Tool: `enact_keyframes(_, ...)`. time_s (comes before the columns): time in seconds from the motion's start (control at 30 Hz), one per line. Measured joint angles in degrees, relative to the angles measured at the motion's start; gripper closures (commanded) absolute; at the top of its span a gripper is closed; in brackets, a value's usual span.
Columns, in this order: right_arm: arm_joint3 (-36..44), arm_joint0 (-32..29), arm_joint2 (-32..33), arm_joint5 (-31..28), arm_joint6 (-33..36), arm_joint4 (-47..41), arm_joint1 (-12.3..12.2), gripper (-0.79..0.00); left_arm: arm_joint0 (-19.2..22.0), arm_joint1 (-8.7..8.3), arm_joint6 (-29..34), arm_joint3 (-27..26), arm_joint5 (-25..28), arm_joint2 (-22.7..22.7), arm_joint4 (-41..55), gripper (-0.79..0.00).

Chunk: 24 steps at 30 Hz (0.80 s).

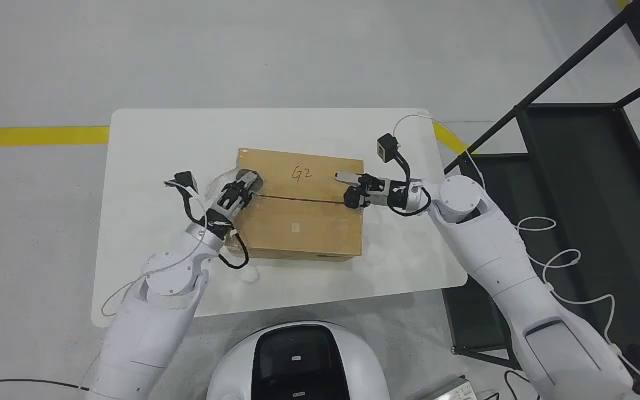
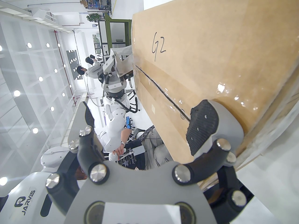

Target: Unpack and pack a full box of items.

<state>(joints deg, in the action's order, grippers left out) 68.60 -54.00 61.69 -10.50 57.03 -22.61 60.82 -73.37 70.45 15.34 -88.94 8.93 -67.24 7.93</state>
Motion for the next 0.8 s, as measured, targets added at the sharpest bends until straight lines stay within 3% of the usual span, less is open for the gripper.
enact_keyframes(0.67,0.0,0.0,0.0,0.0,0.0,0.0,0.0,-0.785,1.4,0.57,-0.7,0.3,-4.4,4.8,-17.2,0.000)
enact_keyframes(0.7,0.0,0.0,0.0,0.0,0.0,0.0,0.0,-0.785,1.4,0.58,-0.7,0.2,-4.4,4.8,-17.7,-0.065)
enact_keyframes(0.73,0.0,0.0,0.0,0.0,0.0,0.0,0.0,-0.785,1.3,0.58,-0.7,0.1,-4.3,4.9,-18.1,-0.302)
enact_keyframes(0.77,0.0,0.0,0.0,0.0,0.0,0.0,0.0,-0.785,1.2,0.58,-0.6,0.0,-4.2,4.9,-18.5,-0.723)
enact_keyframes(0.8,0.0,0.0,0.0,0.0,0.0,0.0,0.0,-0.785,1.1,0.57,-0.5,-0.2,-4.0,4.9,-18.9,-0.785)
